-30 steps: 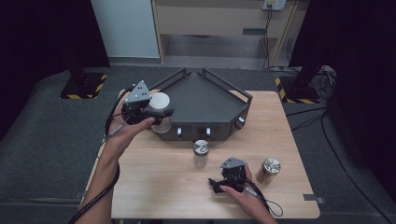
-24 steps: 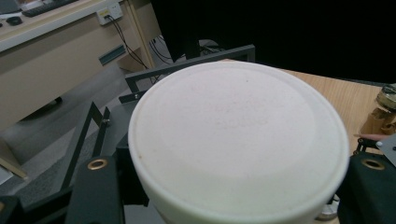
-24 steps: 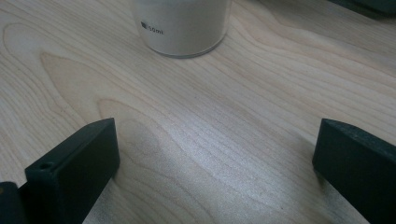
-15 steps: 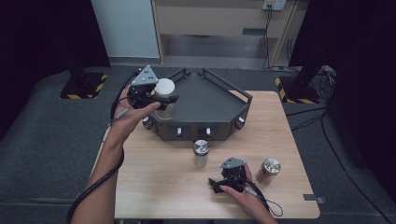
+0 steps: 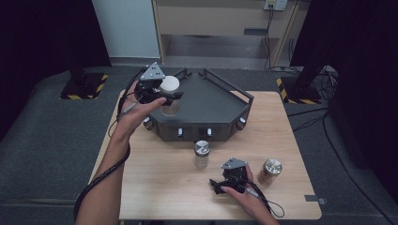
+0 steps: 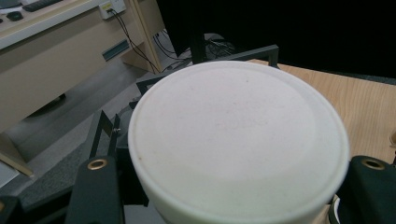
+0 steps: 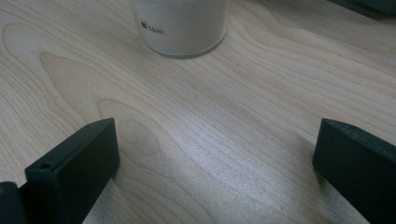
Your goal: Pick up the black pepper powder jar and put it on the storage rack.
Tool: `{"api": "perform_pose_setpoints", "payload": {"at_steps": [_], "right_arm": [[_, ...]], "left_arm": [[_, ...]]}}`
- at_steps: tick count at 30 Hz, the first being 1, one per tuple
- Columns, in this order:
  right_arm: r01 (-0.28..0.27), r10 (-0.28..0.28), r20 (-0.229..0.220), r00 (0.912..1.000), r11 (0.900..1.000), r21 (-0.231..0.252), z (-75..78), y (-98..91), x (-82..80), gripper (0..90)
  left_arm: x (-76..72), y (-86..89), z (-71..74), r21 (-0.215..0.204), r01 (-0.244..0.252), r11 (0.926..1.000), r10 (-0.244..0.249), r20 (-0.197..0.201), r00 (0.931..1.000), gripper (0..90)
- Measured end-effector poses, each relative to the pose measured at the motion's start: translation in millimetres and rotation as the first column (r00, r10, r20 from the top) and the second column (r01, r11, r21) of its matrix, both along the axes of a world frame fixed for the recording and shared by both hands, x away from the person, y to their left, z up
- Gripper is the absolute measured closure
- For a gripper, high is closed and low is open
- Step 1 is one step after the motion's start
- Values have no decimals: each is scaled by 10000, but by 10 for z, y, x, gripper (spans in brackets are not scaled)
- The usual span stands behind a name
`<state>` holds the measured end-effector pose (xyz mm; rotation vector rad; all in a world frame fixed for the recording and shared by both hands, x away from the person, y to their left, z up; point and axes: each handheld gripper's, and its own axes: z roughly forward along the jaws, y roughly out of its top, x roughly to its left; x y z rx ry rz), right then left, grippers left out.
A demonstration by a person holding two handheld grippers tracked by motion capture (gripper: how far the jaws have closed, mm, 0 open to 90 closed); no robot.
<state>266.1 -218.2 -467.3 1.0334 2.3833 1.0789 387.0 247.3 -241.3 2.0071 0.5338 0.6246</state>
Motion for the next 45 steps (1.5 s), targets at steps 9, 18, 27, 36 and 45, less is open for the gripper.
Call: {"api": "perform_pose_setpoints", "payload": {"at_steps": [9, 18, 27, 36, 45], "right_arm": [[-1, 1, 0, 10000, 10000, -6, 0, 0, 0, 5], [0, 0, 4, 10000, 10000, -4, 0, 0, 0, 5], [1, -1, 4, 10000, 10000, -4, 0, 0, 0, 5], [-4, 4, 9, 10000, 10000, -6, -1, 0, 0, 5], [-4, 4, 8, 10000, 10000, -4, -1, 0, 0, 5]], "left_arm": [[162, -38, -66, -241, -298, 9993, 296, -89, 9995, 327], [232, -41, -102, -130, -593, 9982, 592, -106, 9982, 327], [257, 7, -227, -236, -758, 9968, 752, -267, 9968, 327], [304, -6, -347, -142, -829, 9965, 821, -518, 9953, 327], [332, 27, -448, -265, -999, 9946, 980, -658, 9930, 327]]}}
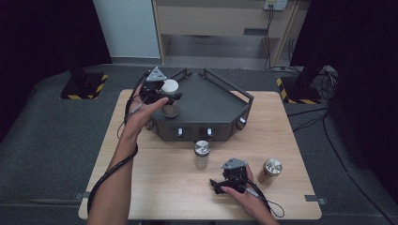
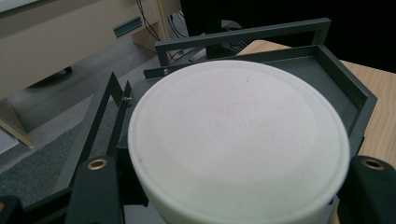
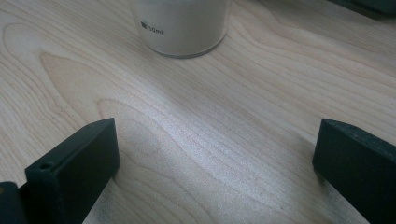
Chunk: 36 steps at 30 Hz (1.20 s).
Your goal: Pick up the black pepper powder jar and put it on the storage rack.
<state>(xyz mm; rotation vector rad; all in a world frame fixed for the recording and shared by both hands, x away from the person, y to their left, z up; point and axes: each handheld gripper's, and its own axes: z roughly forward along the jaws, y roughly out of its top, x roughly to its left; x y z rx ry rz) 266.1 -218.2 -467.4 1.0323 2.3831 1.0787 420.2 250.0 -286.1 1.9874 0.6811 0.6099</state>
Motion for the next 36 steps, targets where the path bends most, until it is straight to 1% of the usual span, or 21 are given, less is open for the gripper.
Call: {"api": "perform_pose_setpoints", "payload": {"at_steps": [1, 7, 8, 9, 12, 18, 21, 22, 27, 29, 34, 36], "right_arm": [[0, 0, -1, 10000, 10000, -1, 0, 0, 0, 5], [-1, 1, 0, 10000, 10000, -1, 0, 0, 0, 5], [-3, 3, -3, 10000, 10000, 0, 0, 0, 1, 5], [-2, 2, -3, 10000, 10000, 1, 0, 0, 1, 5], [-2, 2, -4, 10000, 10000, 0, 0, 0, 1, 5], [-1, 1, -4, 10000, 10000, 2, 0, 0, 0, 5], [-1, 1, -4, 10000, 10000, 2, 0, 0, 0, 5], [-2, 2, -2, 10000, 10000, 2, 0, 0, 0, 5], [-2, 2, -4, 10000, 10000, 2, 0, 0, 1, 5], [-1, 1, -4, 10000, 10000, 2, 0, 0, 0, 5], [-1, 1, -3, 10000, 10000, 3, 0, 0, 0, 5], [-3, 3, -1, 10000, 10000, 0, 0, 0, 0, 5]], "left_arm": [[3, 16, -19, -90, -23, 10000, 23, -25, 10000, 327], [8, 40, -43, -51, -61, 10000, 61, -106, 9999, 327], [10, 50, -57, -160, -59, 9999, 57, -121, 9999, 327], [11, 53, -61, -174, -79, 9998, 77, -137, 9999, 326], [16, 42, -56, -73, -159, 9998, 158, -193, 9997, 326], [15, 15, -65, -124, -102, 9999, 99, -185, 9998, 326], [24, -13, -56, 50, -141, 9999, 142, -213, 9997, 326], [29, -15, -60, 42, -152, 9999, 153, -243, 9996, 326], [31, -4, -85, -88, -166, 9998, 164, -207, 9996, 326], [42, -1, -75, -99, -220, 9997, 216, -303, 9993, 325], [55, 57, -121, -472, -321, 9984, 301, -426, 9986, 323], [54, 53, -112, -429, -333, 9985, 314, -441, 9985, 323]]}}
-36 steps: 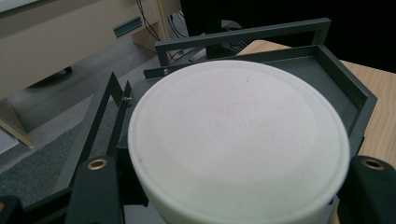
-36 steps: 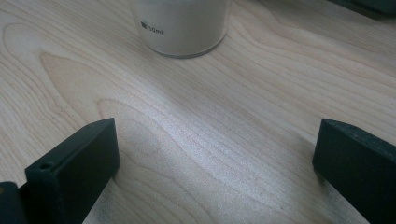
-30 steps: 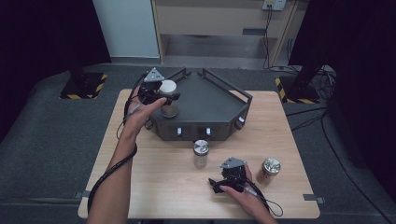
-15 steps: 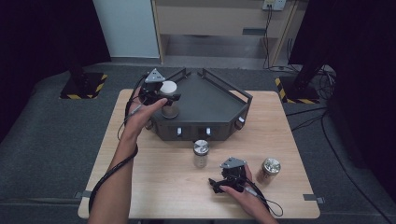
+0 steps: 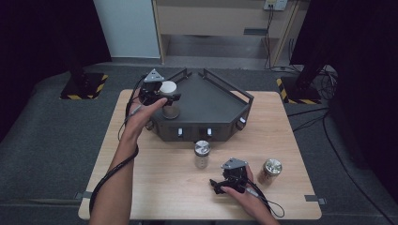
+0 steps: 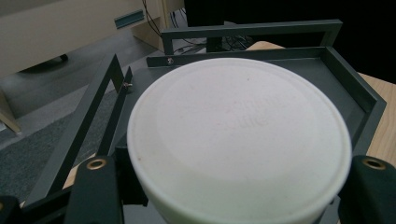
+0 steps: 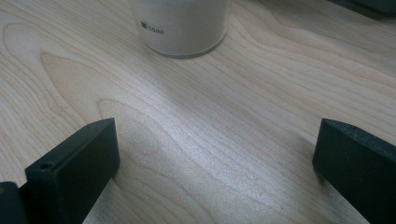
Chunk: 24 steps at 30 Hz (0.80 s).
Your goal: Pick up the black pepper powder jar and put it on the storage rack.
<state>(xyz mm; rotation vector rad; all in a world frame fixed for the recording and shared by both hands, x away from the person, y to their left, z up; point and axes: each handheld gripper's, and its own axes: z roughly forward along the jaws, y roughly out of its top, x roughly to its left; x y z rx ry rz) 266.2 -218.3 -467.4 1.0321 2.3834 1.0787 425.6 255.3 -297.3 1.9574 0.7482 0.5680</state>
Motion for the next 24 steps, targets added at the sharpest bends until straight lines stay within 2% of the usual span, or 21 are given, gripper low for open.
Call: {"api": "perform_pose_setpoints", "payload": {"at_steps": [8, 12, 15, 20, 24], "right_arm": [[3, -3, -5, 10000, 10000, 2, 0, 0, 0, 5], [-2, 2, 2, 10000, 10000, 4, -1, 0, 0, 5], [2, -2, 3, 10000, 10000, 4, -1, 0, 0, 5], [10, -10, -5, 10000, 10000, 16, -1, 1, 0, 5], [3, -3, 0, 10000, 10000, 5, -1, 0, 0, 5]], "left_arm": [[0, -26, 28, 277, -20, 9996, 21, -64, 10000, 297], [-71, -58, 50, 600, -185, 9980, 176, 154, 9997, 162], [-128, -100, 103, 1064, -498, 9931, 485, 151, 9987, 40], [-255, -30, 114, 1055, -602, 9926, 560, 415, 9976, 34], [-393, -27, 116, 1268, -758, 9890, 671, 719, 9952, 31]]}}
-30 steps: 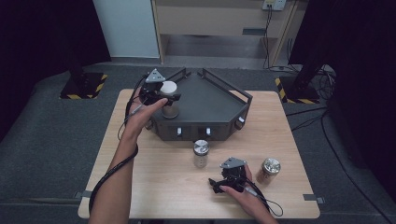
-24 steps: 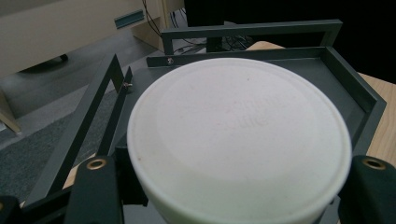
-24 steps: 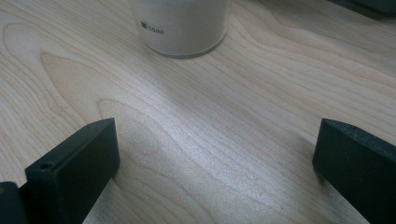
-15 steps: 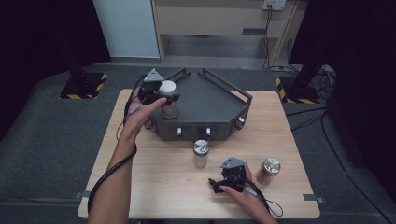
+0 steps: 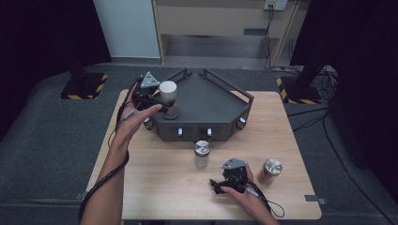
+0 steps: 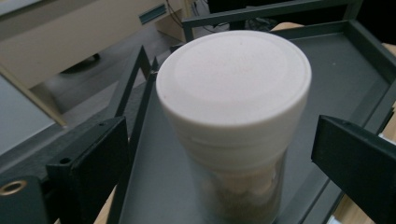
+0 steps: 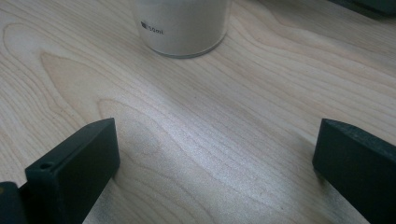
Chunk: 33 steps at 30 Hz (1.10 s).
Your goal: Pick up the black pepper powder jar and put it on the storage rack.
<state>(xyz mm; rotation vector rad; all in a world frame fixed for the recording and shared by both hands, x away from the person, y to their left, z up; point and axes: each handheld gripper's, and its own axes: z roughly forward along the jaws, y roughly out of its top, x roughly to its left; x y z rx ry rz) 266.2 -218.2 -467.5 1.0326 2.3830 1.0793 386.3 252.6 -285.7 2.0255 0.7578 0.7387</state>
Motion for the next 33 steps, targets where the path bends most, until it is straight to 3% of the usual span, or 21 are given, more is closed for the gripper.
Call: {"api": "perform_pose_setpoints", "payload": {"at_steps": [6, 12, 16, 20, 25, 33], "right_arm": [[-1, 1, 0, 10000, 10000, 0, 0, 0, 0, 5], [0, 0, -3, 10000, 10000, 6, 0, 0, 0, 5], [-1, 1, 3, 10000, 10000, -2, 0, 0, 0, 5], [-1, 1, 4, 10000, 10000, -4, 0, 0, 0, 5], [2, -2, -1, 10000, 10000, -19, 2, 2, -1, 5], [7, -7, -6, 10000, 10000, -17, 2, 3, -1, 5]], "left_arm": [[-199, 105, -28, -222, -233, 9995, 234, 20, 9997, 26], [-418, 136, -105, 54, -200, 9998, 200, 99, 9998, 26], [-472, 159, -166, 144, -239, 9996, 239, -21, 9997, 24], [-537, 176, -224, -74, -393, 9992, 391, -182, 9991, 21], [-676, 215, -286, -267, -623, 9977, 617, -216, 9979, 21], [-885, 241, -421, -235, -832, 9963, 827, -225, 9963, 22]]}}
